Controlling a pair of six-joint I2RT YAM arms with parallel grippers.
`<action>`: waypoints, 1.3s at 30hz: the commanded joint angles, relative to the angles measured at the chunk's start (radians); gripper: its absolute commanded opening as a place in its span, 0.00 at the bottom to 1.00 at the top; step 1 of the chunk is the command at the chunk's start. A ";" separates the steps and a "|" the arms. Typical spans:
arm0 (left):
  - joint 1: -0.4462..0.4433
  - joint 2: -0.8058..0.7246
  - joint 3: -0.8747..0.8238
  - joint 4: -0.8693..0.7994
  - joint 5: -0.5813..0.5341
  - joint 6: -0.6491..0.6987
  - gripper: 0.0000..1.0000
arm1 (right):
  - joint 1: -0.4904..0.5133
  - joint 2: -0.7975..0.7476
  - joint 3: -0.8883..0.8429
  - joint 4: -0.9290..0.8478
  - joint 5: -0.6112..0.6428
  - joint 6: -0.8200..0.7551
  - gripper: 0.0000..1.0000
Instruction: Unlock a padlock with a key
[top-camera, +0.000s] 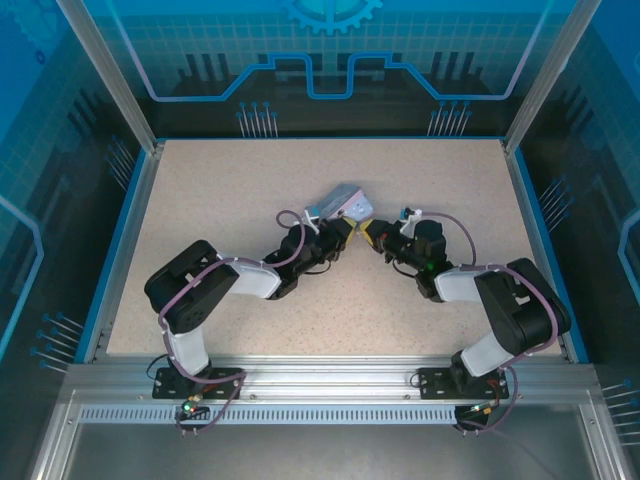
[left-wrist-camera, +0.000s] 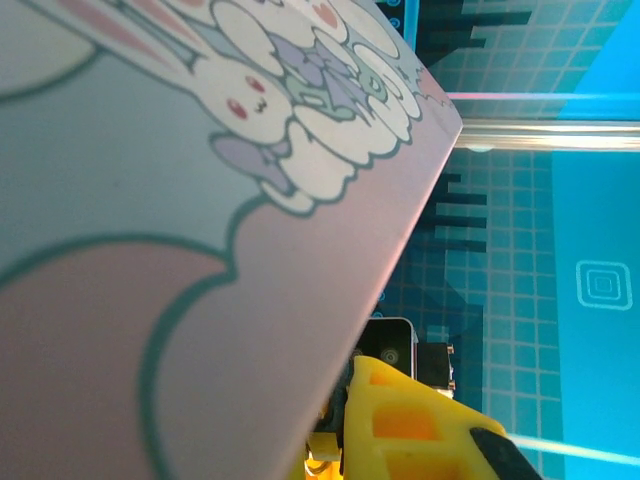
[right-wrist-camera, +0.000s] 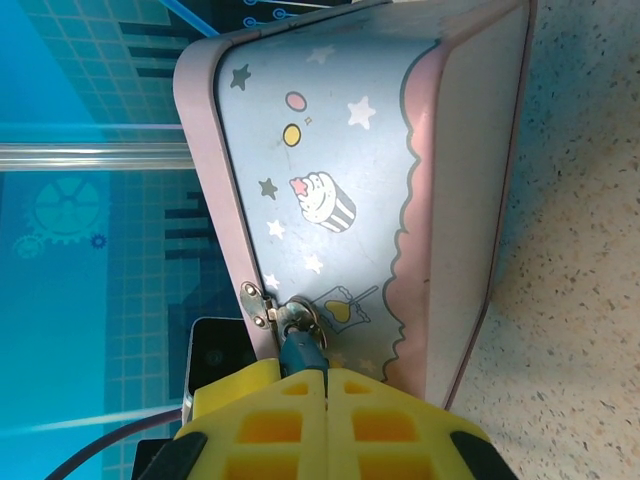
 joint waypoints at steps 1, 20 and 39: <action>-0.041 0.009 0.035 0.076 0.093 -0.023 0.00 | 0.037 0.028 0.053 0.020 0.015 0.001 0.00; -0.022 0.026 -0.044 0.080 -0.045 -0.045 0.00 | -0.027 -0.072 0.053 -0.129 -0.013 -0.067 0.57; -0.007 0.013 -0.051 0.031 -0.025 -0.030 0.00 | 0.007 -0.372 0.232 -1.046 0.245 -1.087 0.73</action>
